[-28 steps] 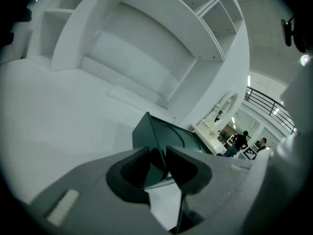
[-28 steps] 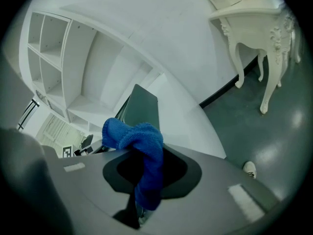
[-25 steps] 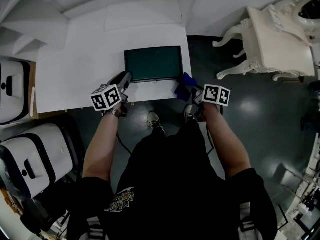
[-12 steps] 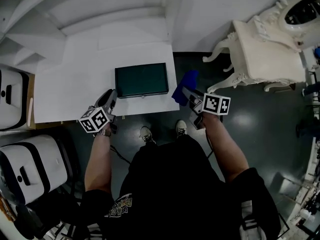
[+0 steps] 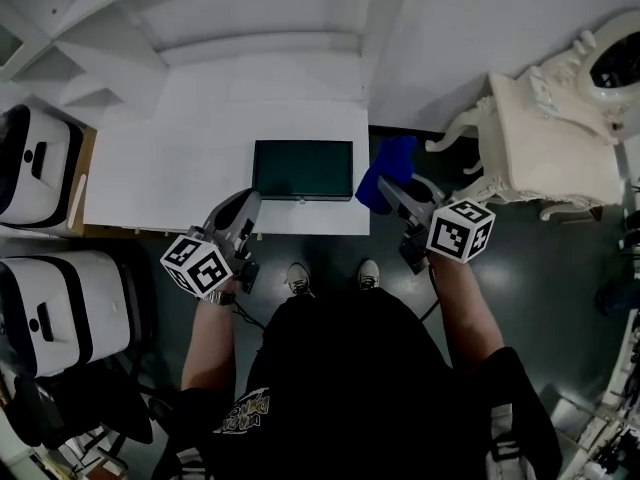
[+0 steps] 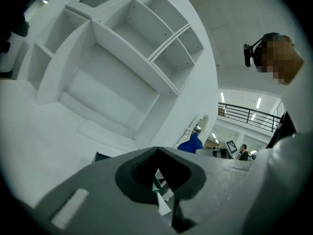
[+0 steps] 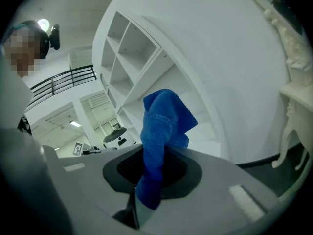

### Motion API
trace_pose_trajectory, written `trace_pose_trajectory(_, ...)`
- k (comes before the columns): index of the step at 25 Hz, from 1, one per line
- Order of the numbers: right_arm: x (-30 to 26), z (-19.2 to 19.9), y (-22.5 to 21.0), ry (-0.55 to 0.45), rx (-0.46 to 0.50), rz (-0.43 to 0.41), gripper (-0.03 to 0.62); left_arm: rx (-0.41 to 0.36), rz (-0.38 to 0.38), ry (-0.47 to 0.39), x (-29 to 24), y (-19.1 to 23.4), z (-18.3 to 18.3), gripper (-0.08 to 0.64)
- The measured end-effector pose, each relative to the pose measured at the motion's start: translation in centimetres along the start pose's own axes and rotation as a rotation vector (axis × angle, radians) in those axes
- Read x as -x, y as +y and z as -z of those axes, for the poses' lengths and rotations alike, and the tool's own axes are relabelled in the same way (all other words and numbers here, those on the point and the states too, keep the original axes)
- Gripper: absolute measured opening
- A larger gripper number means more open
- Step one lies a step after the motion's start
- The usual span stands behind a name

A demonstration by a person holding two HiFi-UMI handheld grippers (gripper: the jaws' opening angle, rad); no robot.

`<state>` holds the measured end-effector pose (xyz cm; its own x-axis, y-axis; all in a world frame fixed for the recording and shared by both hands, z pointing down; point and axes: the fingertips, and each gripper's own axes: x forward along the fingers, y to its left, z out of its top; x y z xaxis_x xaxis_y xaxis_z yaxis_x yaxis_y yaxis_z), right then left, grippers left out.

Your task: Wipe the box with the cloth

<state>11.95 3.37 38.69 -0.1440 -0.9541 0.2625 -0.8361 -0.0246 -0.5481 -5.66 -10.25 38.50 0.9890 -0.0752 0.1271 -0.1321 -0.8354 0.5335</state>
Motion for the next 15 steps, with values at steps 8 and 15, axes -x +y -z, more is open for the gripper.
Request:
trace_pose_trajectory(8,0.7,-0.1,3.3,-0.009,0.063,-0.043,0.091,-0.018,0.093,0.088,-0.8,-6.4,2.3,0.001)
trace_pose_trajectory(15,1.2,3.1,3.7,0.039,0.041,-0.007,0.091,-0.083,0.124,0.222,-3.4,-10.0,6.0,0.001)
